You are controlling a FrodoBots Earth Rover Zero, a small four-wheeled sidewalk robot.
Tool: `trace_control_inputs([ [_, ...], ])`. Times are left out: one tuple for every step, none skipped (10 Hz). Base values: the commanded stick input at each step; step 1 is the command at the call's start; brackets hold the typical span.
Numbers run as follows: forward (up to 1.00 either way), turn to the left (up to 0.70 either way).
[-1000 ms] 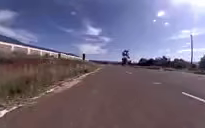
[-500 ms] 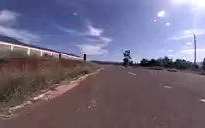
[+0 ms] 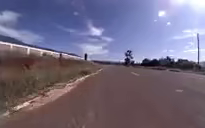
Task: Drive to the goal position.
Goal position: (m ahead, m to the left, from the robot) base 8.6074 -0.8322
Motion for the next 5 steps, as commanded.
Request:
trace_control_inputs([
  [1.0,-0.26],
  [1.0,-0.3],
  [1.0,-0.34],
  [1.0,-0.33],
  [1.0,-0.33],
])
